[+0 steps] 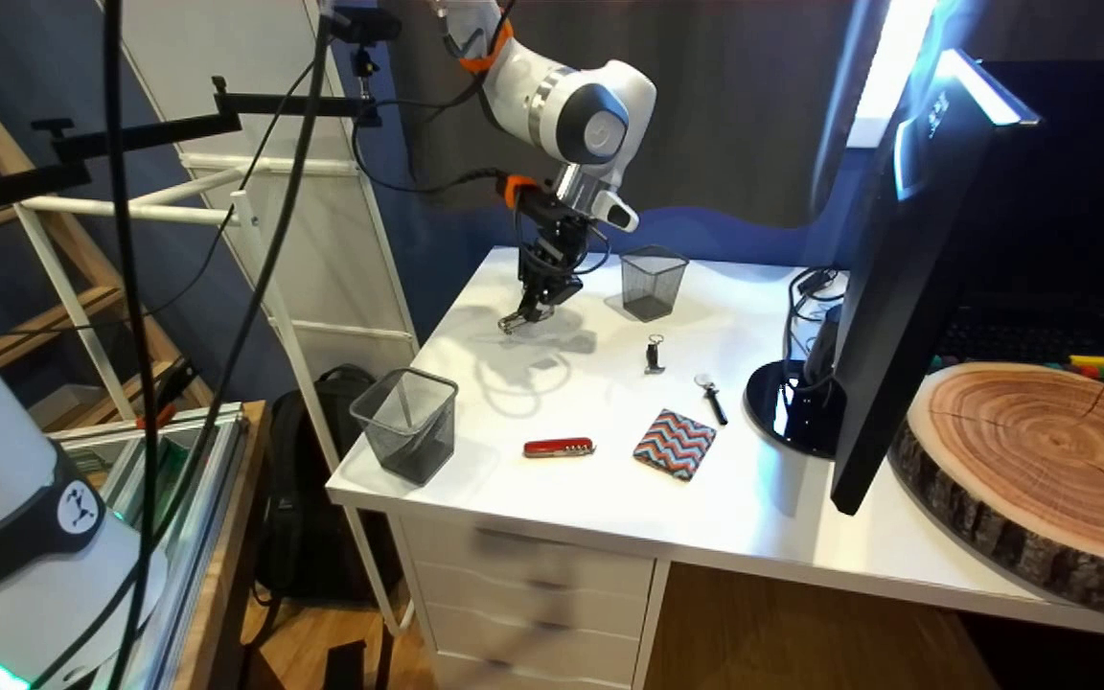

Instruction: Move the silver object backwards

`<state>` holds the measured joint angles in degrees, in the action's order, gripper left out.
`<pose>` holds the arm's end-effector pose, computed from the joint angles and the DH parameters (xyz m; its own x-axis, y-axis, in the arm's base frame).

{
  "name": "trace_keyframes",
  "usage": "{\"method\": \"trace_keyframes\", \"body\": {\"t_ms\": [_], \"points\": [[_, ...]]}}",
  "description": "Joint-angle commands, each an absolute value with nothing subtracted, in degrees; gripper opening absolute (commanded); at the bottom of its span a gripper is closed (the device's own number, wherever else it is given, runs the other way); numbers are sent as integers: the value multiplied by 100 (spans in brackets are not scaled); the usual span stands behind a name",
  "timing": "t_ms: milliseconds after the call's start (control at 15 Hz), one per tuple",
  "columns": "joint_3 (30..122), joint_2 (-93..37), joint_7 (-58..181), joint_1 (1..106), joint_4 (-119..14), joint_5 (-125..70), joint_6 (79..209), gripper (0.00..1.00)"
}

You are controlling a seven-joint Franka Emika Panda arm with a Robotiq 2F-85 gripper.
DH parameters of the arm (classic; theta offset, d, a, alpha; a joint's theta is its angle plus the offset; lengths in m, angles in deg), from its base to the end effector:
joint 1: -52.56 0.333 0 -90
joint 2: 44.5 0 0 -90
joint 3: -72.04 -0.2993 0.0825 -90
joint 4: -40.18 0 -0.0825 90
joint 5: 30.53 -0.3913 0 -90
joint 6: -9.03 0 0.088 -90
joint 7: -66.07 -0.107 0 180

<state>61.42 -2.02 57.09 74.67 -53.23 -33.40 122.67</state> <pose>0.5388 0.3411 0.1495 0.8535 0.3446 -0.3909 0.3330 -0.9377 -0.0994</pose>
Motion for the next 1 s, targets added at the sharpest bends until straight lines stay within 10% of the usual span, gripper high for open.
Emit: {"method": "trace_keyframes", "body": {"t_ms": [0,933], "points": [[6116,427,6213,7529,-4589,-2949,12174,5],[5598,996,9730,7685,-3147,-1930,11193,5]]}}
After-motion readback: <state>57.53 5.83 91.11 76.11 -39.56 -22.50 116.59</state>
